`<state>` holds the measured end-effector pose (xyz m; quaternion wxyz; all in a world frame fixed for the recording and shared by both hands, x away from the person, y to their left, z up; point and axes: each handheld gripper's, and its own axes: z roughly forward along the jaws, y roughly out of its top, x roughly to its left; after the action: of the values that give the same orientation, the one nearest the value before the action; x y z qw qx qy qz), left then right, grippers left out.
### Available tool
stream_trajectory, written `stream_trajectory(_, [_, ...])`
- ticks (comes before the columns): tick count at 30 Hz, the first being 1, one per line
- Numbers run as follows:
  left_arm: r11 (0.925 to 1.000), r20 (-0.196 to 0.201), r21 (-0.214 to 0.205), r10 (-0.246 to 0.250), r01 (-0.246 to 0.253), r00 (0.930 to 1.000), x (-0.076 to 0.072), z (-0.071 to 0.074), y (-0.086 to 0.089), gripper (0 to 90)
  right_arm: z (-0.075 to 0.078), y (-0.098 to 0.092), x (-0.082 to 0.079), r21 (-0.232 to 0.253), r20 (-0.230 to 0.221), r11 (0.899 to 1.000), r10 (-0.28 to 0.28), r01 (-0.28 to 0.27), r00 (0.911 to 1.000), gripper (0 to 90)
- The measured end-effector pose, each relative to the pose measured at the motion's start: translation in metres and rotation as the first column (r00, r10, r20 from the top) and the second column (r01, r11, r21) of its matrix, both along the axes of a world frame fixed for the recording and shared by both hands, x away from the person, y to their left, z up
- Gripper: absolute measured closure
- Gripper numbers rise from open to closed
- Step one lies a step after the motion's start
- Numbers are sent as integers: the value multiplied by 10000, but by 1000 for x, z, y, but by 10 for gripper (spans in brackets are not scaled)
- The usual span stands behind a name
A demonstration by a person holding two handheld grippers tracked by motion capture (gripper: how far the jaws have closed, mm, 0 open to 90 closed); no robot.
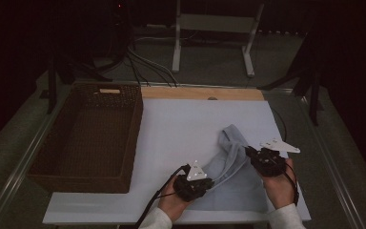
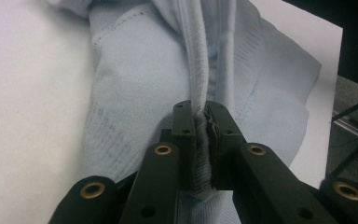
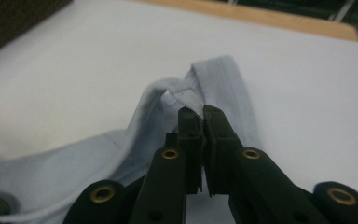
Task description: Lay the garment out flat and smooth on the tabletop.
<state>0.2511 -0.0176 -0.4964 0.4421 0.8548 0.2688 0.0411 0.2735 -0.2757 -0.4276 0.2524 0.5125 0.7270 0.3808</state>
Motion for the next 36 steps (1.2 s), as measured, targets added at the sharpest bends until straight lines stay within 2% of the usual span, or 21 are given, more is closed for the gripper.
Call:
stream_trajectory(1, [10000, -36, 9, 7, -7, 10000, 0, 0, 0, 838, 3, -2, -4, 120, 220, 9999, -60, 57, 9997, 873])
stream_trajectory(2, [10000, -64, 31, 1, -1, 10000, 0, -1, 0, 838, 3, -2, -4, 120, 220, 9999, -60, 57, 9997, 873])
stream_trajectory(3, [10000, -86, 23, -10, 10, 10000, 1, -1, -1, 837, 7, -2, -8, 276, 471, 9996, -87, 74, 9989, 872])
stream_trajectory(8, [10000, -63, -9, -23, 23, 10000, 0, 0, 0, 829, 10, -1, -15, 456, 818, 9990, -45, 7, 9966, 872])
stream_trajectory(9, [10000, -58, 5, -54, 54, 10000, 0, 0, 0, 831, 11, 0, -17, 605, 1007, 9981, -134, 74, 9948, 872])
stream_trajectory(12, [10000, 33, 14, -56, 56, 10000, -1, 1, 1, 848, 12, -1, -17, 728, 1147, 9972, -263, 180, 9931, 872])
stream_trajectory(17, [10000, -28, -40, -53, 53, 10000, -1, 0, 2, 858, 11, -1, -17, 922, 1198, 9956, -273, 162, 9924, 872])
stream_trajectory(19, [9998, -29, -166, -73, 72, 10000, -1, 1, 2, 814, 10, 0, -18, 917, 1215, 9957, -211, 99, 9924, 872])
stream_trajectory(21, [9997, 26, -247, -57, 57, 10000, -1, 2, 3, 730, 10, 1, -18, 870, 1232, 9962, -160, 53, 9923, 871])
stream_trajectory(22, [9995, 87, -306, -67, 69, 9999, -1, 3, 4, 730, 10, 1, -18, 870, 1232, 9962, -160, 53, 9923, 871])
stream_trajectory(23, [9991, 120, -414, -37, 42, 9999, -1, 5, 4, 661, 10, 1, -18, 848, 1226, 9964, -89, -15, 9924, 871])
stream_trajectory(24, [9988, 182, -495, 5, 4, 9998, -1, 6, 5, 661, 10, 1, -18, 848, 1226, 9964, -89, -15, 9924, 871])
stream_trajectory(25, [9982, 209, -592, 68, -56, 9998, 0, 7, 6, 607, 9, 2, -18, 859, 1237, 9963, -73, -34, 9923, 871])
stream_trajectory(32, [9955, 396, -915, 266, -229, 9989, 5, 17, 4, 510, 10, 4, -18, 832, 1271, 9965, -26, -80, 9919, 869])
stream_trajectory(36, [9941, 550, -1058, 291, -231, 9981, 7, 21, 0, 485, 10, 4, -18, 858, 1262, 9963, -14, -96, 9920, 868])
